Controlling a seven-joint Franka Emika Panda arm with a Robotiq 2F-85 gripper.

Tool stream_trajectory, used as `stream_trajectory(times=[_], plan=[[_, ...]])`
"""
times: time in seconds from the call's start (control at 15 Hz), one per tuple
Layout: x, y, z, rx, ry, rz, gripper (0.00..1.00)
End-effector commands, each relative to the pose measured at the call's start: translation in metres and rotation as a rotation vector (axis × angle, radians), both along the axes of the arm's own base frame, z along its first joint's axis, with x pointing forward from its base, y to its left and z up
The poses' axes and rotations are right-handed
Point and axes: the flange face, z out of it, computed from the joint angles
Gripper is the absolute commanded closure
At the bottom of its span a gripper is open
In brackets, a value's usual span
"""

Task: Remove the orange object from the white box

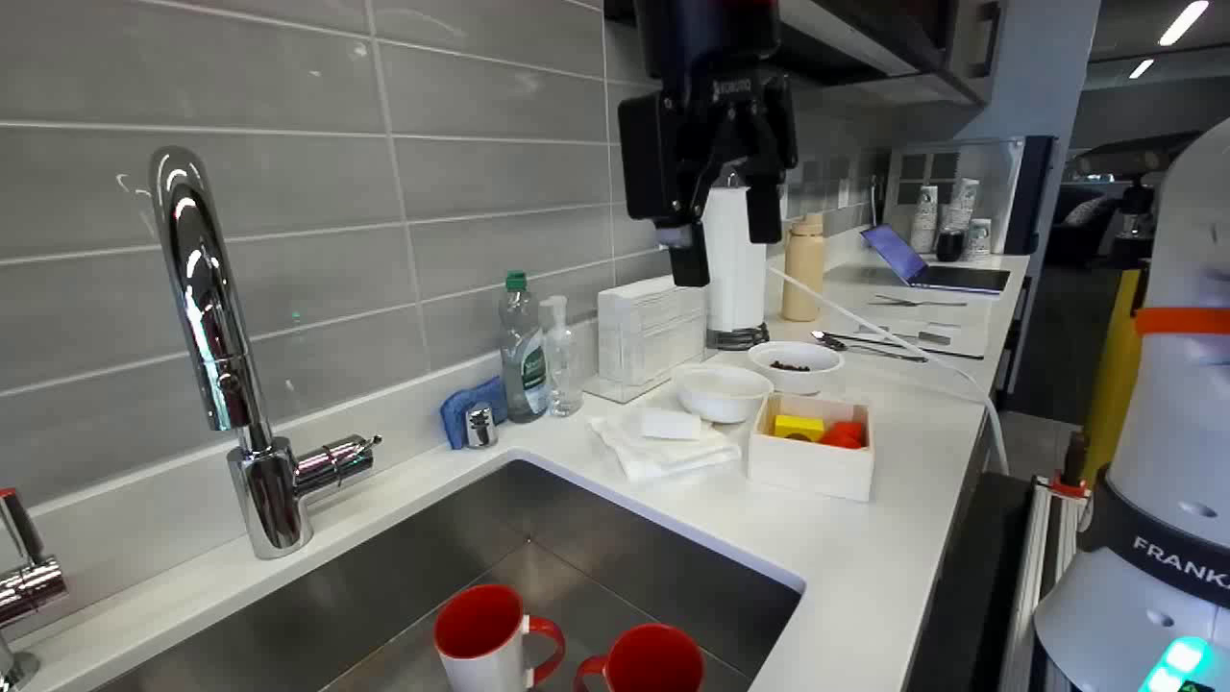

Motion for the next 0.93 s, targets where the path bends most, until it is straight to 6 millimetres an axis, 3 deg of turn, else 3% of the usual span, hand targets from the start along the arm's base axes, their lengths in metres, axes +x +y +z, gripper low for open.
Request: stream_trajectory(times=[0.0,0.13,0.4,0.87], plan=[[0.000,0.000,0.000,0.000,0.000,0.000,0.00],[0.002,-0.004,0.001,0.015,0.013,-0.002,0.00],[0.018,-0.043,0.001,0.059,0.046,-0.067,0.00],[0.036,-0.168,-0.026,0.093,0.168,-0.216,0.00]])
